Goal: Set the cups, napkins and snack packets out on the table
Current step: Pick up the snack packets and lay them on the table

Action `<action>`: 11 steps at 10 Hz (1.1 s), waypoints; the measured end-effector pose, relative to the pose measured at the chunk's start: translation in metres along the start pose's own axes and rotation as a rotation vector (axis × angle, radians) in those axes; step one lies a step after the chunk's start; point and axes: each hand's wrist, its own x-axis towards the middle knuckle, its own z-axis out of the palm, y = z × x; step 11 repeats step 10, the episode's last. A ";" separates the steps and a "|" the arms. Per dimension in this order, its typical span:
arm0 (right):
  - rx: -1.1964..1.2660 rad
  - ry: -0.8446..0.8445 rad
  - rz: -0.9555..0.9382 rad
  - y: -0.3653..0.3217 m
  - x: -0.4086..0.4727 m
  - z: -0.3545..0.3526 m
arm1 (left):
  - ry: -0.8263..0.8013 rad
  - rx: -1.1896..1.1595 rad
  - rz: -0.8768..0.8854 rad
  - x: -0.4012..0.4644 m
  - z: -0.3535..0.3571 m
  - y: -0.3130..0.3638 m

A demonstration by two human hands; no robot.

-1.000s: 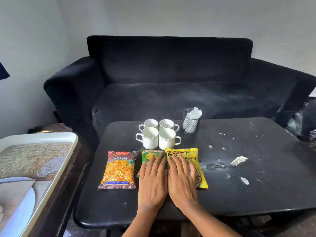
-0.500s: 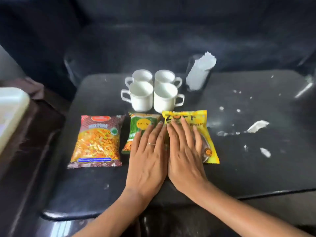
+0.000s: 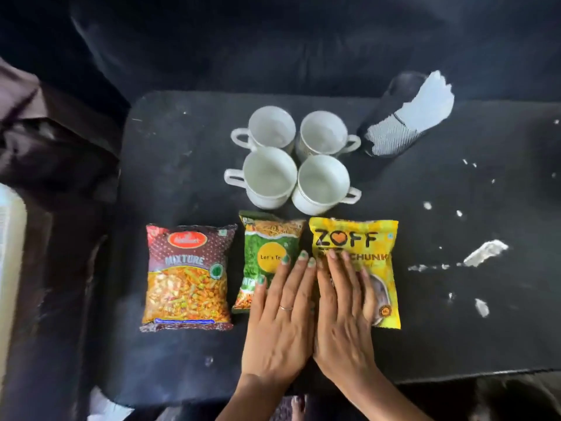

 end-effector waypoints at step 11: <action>-0.114 -0.422 0.063 -0.036 0.069 -0.189 | -0.532 0.132 -0.115 0.052 -0.196 0.036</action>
